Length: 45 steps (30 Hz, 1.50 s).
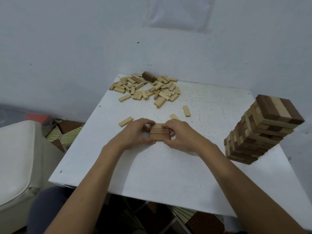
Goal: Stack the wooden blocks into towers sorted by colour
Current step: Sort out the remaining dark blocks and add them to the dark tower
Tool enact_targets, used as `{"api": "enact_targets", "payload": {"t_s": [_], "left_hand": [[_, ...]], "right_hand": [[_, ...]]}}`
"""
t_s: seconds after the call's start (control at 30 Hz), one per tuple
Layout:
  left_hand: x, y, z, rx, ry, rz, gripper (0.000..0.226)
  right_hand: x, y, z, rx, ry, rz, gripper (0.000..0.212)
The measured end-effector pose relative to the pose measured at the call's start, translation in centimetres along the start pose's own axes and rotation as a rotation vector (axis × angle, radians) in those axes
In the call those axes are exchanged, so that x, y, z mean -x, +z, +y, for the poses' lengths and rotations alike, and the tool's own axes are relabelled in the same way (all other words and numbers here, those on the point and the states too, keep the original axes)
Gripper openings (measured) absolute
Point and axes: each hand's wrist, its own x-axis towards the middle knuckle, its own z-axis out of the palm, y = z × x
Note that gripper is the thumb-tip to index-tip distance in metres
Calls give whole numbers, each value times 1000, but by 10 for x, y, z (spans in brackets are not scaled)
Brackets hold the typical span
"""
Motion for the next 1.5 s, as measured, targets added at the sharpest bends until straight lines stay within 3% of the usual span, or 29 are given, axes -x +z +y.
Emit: {"api": "enact_targets", "payload": {"t_s": [0.33,0.6,0.9,1.17,1.5], "left_hand": [[26,-22,27,-61,142,5,75],[42,-59,113,-57,339,116,78],[4,-33,220,-46,503,145,70],[-40,14,260,-9,496,55,69],[-55,28,261,-29,452,12,71]], "right_hand": [[32,-31,-23,53,-39,1,57],[87,-112,-60,173,-74,166,58],[151,-203,-29,131,87,274,64],[171,-232,27,127,221,238,66],[167,-230,50,82,243,223,63]]}}
